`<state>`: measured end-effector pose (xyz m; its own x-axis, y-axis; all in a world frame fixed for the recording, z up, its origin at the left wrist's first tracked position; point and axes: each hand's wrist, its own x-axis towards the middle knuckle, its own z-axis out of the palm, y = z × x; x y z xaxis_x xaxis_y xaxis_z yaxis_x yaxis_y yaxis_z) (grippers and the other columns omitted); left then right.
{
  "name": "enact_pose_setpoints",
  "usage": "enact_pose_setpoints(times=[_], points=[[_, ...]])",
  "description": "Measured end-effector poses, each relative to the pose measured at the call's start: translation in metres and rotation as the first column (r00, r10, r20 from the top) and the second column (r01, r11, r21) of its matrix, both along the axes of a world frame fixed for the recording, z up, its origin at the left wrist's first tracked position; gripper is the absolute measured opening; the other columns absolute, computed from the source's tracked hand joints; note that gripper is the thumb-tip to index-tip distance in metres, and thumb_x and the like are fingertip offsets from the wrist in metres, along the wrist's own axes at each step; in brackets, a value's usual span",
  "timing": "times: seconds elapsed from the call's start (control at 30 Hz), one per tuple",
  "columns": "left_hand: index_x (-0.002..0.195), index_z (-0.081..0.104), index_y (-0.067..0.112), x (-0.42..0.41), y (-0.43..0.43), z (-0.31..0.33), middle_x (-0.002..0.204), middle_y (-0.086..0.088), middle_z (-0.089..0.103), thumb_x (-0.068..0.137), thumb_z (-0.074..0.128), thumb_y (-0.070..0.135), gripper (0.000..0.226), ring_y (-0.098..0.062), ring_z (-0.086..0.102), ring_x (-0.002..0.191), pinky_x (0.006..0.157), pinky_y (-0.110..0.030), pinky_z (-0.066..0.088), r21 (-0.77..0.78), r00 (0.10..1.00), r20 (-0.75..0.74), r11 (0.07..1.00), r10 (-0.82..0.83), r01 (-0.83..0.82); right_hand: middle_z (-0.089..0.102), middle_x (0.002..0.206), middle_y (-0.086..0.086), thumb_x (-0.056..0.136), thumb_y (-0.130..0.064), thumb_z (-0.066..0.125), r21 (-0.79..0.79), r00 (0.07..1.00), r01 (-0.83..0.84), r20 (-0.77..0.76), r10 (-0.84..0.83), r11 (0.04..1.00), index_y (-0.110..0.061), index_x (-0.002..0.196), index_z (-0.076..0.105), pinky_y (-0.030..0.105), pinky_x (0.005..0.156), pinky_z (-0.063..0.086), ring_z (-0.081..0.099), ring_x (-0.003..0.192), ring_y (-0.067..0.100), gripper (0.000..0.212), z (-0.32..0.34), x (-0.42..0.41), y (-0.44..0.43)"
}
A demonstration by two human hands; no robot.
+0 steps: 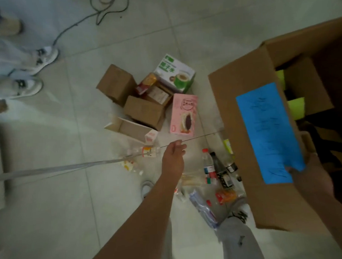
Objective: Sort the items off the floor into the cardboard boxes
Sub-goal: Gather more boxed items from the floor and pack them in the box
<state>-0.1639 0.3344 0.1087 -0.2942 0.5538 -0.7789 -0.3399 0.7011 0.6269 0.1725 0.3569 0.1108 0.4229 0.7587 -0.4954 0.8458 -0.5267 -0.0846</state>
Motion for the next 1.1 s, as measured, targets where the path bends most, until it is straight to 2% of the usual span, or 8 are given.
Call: enact_pose_setpoints(times=[0.1,0.2,0.3,0.47,0.63,0.8,0.97,1.1], points=[[0.126,0.054,0.006,-0.046,-0.010,-0.014,0.115,-0.009,0.062,0.102,0.039,0.018,0.030,-0.022,0.057,0.105,0.091,-0.033,0.046,-0.057,0.999,-0.044,0.998,0.007,-0.009,0.018,0.156,0.025,0.082,-0.023,0.072,0.137,0.996,-0.032,0.083,0.020,0.990,-0.009,0.152,0.013,0.059,0.113,0.023,0.023,0.141,0.045,0.093,-0.012,-0.051,0.005],[0.129,0.049,-0.001,-0.089,-0.011,-0.029,0.113,-0.014,0.058,0.102,0.039,0.016,0.033,-0.025,0.052,0.101,0.082,-0.032,0.046,-0.092,0.987,0.047,0.985,0.151,-0.146,0.006,0.160,0.023,0.092,-0.031,0.052,0.151,0.980,-0.175,0.120,0.158,0.973,-0.006,0.152,0.017,0.057,0.119,0.006,0.002,0.148,0.040,0.074,-0.034,-0.132,0.017],[0.125,0.054,0.011,-0.128,-0.010,-0.044,0.116,-0.006,0.062,0.099,0.042,0.023,0.031,-0.021,0.057,0.104,0.089,-0.036,0.044,-0.111,0.994,-0.013,0.988,0.108,-0.109,0.015,0.160,0.018,0.090,-0.042,0.047,0.176,0.938,-0.333,-0.042,0.345,0.926,-0.012,0.150,0.023,0.059,0.117,0.016,0.013,0.146,0.039,0.072,-0.058,-0.228,0.027],[0.104,0.056,0.023,-0.185,-0.012,-0.076,0.115,-0.009,0.062,0.097,0.044,0.018,0.015,-0.027,0.057,0.105,0.093,-0.041,0.040,-0.113,0.992,-0.025,0.986,0.121,-0.123,0.043,0.143,0.013,0.093,-0.023,0.059,0.148,0.764,-0.519,-0.361,0.534,0.842,-0.011,0.138,0.044,0.040,0.107,0.038,0.041,0.132,0.030,0.049,-0.104,-0.377,0.035],[0.100,0.059,0.030,-0.224,-0.027,-0.104,0.118,-0.007,0.065,0.096,0.046,0.020,0.016,-0.020,0.063,0.103,0.075,-0.026,0.044,-0.127,0.991,-0.032,0.983,0.133,-0.136,0.040,0.144,0.010,0.092,-0.027,0.057,-0.034,0.547,-0.827,-0.274,0.791,0.561,-0.015,0.138,0.043,0.039,0.105,0.039,0.039,0.132,0.027,0.050,-0.159,-0.455,0.042],[0.117,0.057,0.016,-0.248,-0.043,-0.140,0.114,-0.006,0.064,0.098,0.047,0.016,0.022,-0.011,0.062,0.088,0.077,-0.022,0.047,-0.104,0.975,-0.002,0.970,0.221,-0.220,0.041,0.140,0.014,0.079,-0.038,0.072,-0.036,0.538,-0.841,-0.166,0.826,0.540,-0.012,0.146,0.026,0.046,0.102,0.042,0.042,0.128,0.032,0.085,-0.214,-0.511,0.056],[0.114,0.060,0.013,-0.246,-0.070,-0.178,0.117,-0.009,0.066,0.099,0.045,0.013,0.021,-0.020,0.063,0.105,0.098,-0.035,0.047,-0.099,0.951,-0.008,0.946,0.309,-0.308,0.040,0.143,0.020,0.077,-0.045,0.073,-0.234,0.550,-0.822,-0.094,0.830,0.519,-0.011,0.154,0.001,0.051,0.101,0.039,0.044,0.128,0.037,0.111,-0.267,-0.531,0.057],[0.119,0.059,0.011,-0.237,-0.089,-0.192,0.118,-0.010,0.065,0.100,0.045,0.015,0.024,-0.023,0.062,0.107,0.100,-0.037,0.046,-0.169,0.939,0.040,0.929,0.341,-0.330,0.059,0.125,0.014,0.094,-0.031,0.057,-0.217,0.549,-0.820,-0.034,0.835,0.530,-0.008,0.142,0.036,0.045,0.089,0.051,0.060,0.112,0.032,0.058,-0.289,-0.523,0.037]])
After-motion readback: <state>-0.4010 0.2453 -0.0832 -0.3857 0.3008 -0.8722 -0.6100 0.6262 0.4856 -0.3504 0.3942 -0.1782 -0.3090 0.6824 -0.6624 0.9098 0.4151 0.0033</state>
